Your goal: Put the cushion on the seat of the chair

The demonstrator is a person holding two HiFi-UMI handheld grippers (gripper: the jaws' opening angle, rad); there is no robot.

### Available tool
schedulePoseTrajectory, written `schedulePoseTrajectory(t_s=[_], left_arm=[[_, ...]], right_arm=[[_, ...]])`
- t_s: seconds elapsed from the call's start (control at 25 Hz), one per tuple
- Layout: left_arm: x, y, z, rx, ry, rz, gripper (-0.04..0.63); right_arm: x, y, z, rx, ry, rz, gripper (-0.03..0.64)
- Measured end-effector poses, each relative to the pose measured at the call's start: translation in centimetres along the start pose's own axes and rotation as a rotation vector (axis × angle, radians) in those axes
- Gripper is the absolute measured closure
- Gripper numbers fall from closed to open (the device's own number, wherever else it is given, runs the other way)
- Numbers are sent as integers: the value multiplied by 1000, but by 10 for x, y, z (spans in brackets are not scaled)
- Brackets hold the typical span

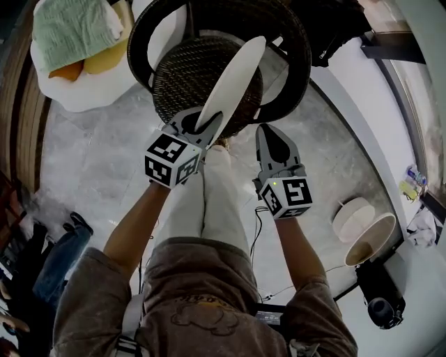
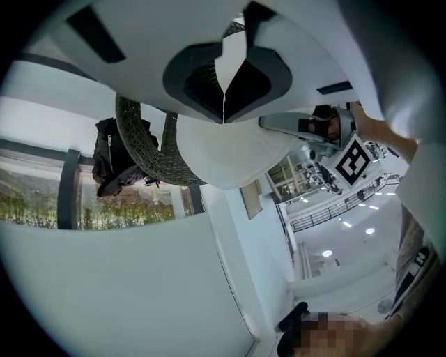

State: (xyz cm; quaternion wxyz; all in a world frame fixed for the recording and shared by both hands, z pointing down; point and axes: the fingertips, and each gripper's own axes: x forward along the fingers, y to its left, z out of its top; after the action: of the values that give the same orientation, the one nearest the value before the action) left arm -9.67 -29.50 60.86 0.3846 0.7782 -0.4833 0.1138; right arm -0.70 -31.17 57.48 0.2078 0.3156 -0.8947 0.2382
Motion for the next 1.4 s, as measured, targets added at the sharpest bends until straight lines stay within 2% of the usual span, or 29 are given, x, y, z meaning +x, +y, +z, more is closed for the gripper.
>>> schedulePoseTrajectory(t_s=[0.28, 0.56, 0.8, 0.96, 1.12, 1.4], left_arm=[[27, 10, -20, -90, 49, -71, 543], [50, 23, -25, -225, 81, -168, 543], [68, 48, -29, -234, 108, -144, 543], [71, 72, -32, -200, 130, -87, 543], [71, 91, -35, -112, 149, -20, 540], [78, 121, -44, -20, 173, 90, 532]], right_arm=[[21, -3, -25, 24, 47, 26, 597], [36, -14, -30, 30, 73, 27, 597], [57, -19, -34, 41, 83, 39, 597], [69, -18, -40, 51, 89, 52, 597], [76, -17, -44, 62, 90, 63, 597], [82, -16, -60, 80, 117, 72, 597]])
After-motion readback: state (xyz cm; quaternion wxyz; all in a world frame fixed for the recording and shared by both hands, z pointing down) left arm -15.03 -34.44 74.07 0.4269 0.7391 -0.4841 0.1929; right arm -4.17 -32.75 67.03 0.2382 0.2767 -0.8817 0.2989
